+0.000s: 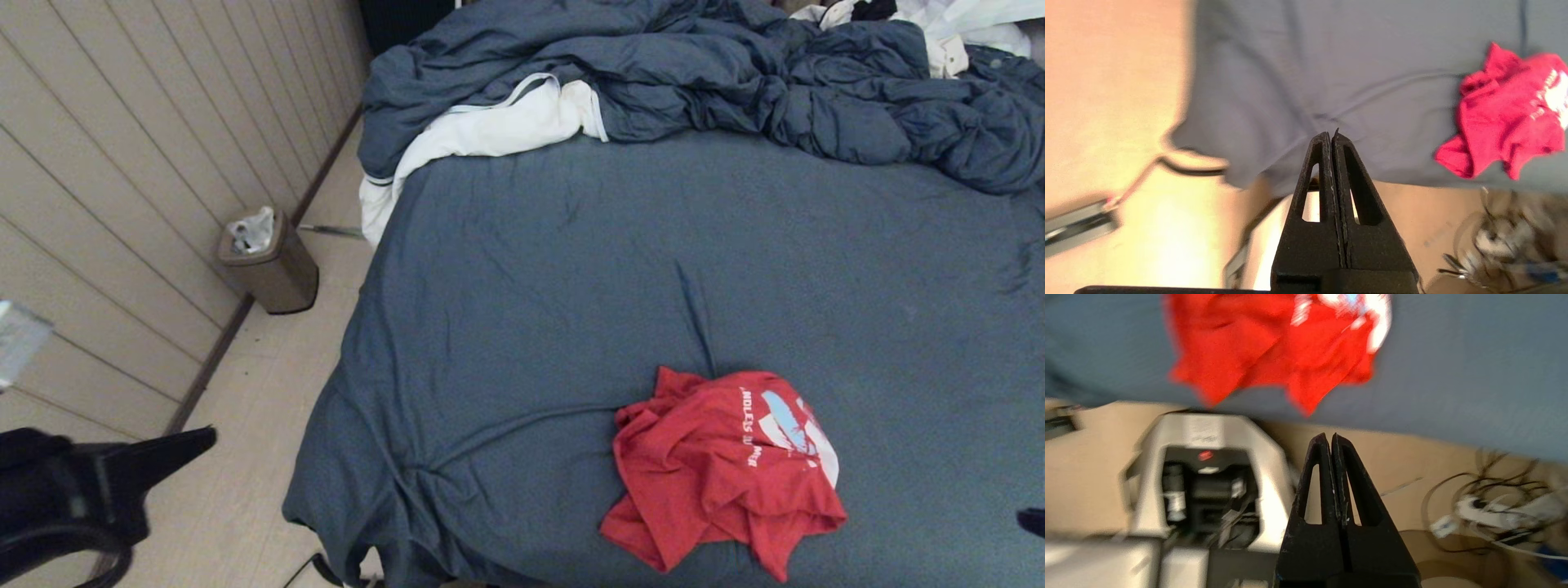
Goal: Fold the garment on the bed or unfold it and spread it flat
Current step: Unford the red T-shirt
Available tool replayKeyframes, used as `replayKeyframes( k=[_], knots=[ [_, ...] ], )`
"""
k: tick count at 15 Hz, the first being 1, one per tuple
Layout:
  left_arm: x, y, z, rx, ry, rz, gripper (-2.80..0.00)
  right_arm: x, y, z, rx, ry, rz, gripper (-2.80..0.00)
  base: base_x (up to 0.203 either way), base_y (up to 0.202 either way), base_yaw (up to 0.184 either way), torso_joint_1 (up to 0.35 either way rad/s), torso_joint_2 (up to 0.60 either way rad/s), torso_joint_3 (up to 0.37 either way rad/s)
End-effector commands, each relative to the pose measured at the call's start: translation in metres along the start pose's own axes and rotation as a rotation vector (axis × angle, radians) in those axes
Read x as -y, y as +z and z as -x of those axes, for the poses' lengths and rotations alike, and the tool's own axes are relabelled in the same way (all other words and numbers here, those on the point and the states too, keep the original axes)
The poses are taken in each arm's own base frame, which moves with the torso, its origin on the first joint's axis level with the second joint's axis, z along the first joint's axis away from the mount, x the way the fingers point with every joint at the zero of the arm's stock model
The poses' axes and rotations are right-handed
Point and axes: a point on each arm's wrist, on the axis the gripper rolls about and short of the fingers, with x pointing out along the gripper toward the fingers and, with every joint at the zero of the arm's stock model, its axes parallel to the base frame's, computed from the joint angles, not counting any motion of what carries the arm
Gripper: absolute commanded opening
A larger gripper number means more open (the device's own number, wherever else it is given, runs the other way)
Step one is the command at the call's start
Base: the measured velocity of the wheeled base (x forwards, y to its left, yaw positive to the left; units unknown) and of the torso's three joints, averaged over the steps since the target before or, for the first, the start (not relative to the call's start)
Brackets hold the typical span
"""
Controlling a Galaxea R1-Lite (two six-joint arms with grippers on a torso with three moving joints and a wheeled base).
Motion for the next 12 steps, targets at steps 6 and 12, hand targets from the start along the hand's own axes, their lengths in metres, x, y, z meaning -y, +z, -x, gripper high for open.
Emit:
replayKeyframes(
  k=[6,12],
  knots=[
    [-0.031,-0.045,0.142,0.106,0.43,0.14,-2.8,-0.023,-0.068,0.074,0.108,0.104,0.003,-2.8,0.0,0.0,0.0,0.0,0.0,0.0],
    [-0.025,-0.112,0.156,0.168,0.482,0.062,-2.8,-0.019,-0.138,0.07,0.138,0.173,0.05,-2.8,0.0,0.0,0.0,0.0,0.0,0.0]
  ],
)
